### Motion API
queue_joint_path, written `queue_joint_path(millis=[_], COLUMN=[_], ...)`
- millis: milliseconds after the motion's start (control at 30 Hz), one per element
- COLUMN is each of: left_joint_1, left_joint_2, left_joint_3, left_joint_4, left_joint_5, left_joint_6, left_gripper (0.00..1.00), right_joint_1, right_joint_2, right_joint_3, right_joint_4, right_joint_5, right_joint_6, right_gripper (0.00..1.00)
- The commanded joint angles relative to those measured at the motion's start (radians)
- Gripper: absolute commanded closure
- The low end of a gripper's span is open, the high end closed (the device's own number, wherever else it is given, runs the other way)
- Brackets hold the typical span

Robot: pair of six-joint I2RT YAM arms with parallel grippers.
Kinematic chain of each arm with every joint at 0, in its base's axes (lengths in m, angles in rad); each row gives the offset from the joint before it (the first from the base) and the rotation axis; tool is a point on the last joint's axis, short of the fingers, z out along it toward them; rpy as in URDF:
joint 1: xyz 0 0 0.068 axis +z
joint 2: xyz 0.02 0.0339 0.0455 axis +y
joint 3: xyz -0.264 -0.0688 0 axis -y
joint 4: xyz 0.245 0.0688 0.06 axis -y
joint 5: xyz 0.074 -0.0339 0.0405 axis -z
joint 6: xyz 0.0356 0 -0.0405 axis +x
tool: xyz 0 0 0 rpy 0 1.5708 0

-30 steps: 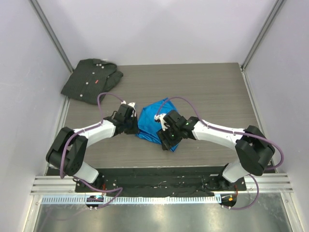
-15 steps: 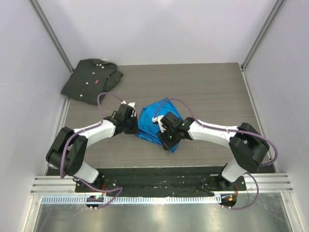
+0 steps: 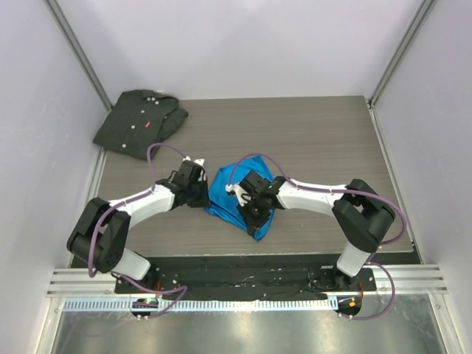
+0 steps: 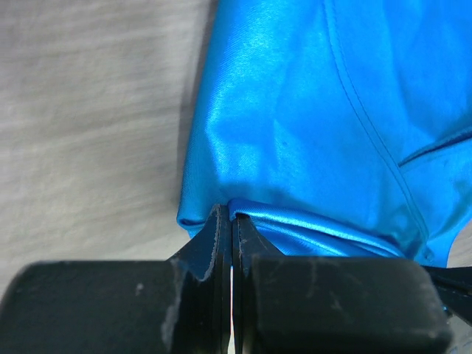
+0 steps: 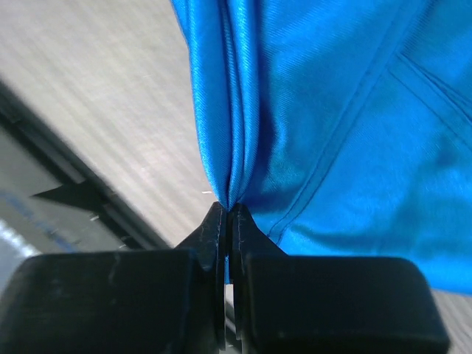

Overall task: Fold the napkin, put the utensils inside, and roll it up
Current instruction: Roll the napkin with the utensil

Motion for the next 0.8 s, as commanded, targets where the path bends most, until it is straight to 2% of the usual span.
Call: queue_joint_path(millis=[0, 267, 533, 767], left_joint_1=[0.002, 0.002, 0.002, 0.002], left_joint_2=[-0.057, -0.146, -0.097, -0.056], left_joint_3=[-0.046, -0.052, 0.001, 0.009], left_joint_4=[-0.129, -0.189, -0.240, -0.248], left_joint_5=[-0.037, -0.049, -0.071, -0.074], left_joint_6=[-0.026, -0.033, -0.017, -0.012], left_gripper=[1.00, 1.00, 1.00, 1.00], right_joint_1=[0.000, -0.066, -0.182, -0.259], right_joint_2=[0.017, 0.072, 0.129, 0.220], right_joint_3=[0.040, 0.049, 0.058, 0.055], right_joint_4=[-0.014, -0.008, -0.008, -0.011], right_joint_5=[-0.194, -0.413, -0.619, -0.699], right_joint_6=[-0.013, -0.025, -0.041, -0.045], right_gripper=[0.99, 0.99, 0.99, 0.99])
